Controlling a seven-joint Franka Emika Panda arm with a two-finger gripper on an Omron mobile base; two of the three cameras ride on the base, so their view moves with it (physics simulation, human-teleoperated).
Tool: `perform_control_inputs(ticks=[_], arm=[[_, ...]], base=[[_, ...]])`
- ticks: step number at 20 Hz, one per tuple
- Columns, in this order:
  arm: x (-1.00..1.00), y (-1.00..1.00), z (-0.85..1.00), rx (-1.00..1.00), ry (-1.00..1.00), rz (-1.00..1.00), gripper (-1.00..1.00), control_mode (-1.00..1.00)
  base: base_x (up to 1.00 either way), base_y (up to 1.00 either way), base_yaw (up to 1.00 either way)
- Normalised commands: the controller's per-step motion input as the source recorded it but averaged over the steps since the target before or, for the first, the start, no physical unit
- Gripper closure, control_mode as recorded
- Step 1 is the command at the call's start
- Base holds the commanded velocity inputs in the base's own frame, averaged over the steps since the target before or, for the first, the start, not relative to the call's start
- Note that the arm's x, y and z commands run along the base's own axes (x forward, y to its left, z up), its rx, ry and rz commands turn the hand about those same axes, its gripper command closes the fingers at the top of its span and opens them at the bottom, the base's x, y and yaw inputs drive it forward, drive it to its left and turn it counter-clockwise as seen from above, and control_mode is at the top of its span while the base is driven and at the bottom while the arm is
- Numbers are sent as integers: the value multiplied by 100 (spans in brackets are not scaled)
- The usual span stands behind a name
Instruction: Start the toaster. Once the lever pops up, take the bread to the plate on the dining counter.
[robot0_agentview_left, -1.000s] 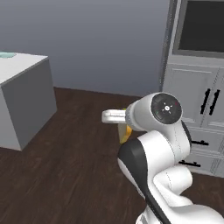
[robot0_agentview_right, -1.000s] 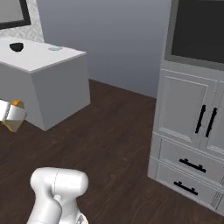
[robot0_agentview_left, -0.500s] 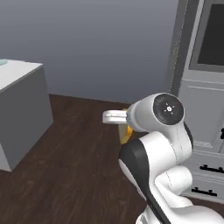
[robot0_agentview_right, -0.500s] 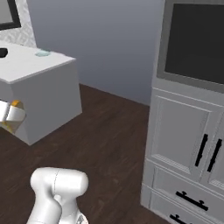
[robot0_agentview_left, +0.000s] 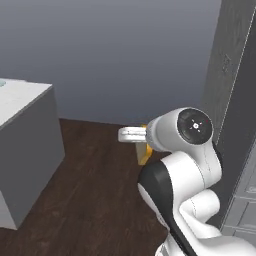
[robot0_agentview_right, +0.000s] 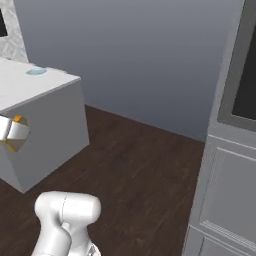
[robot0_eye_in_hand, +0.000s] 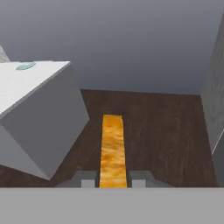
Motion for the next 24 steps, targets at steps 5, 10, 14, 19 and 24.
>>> perform_control_inputs(ticks=[5,10,14,19,24], arm=[[0,0,0,0,0,0,100,100],[0,0,0,0,0,0,100,100],[0,0,0,0,0,0,100,100],[0,0,0,0,0,0,100,100],[0,0,0,0,0,0,100,100]], base=[[100,67,-8],[100,5,15],[100,-17,31],[100,-11,39],[100,-12,41]])
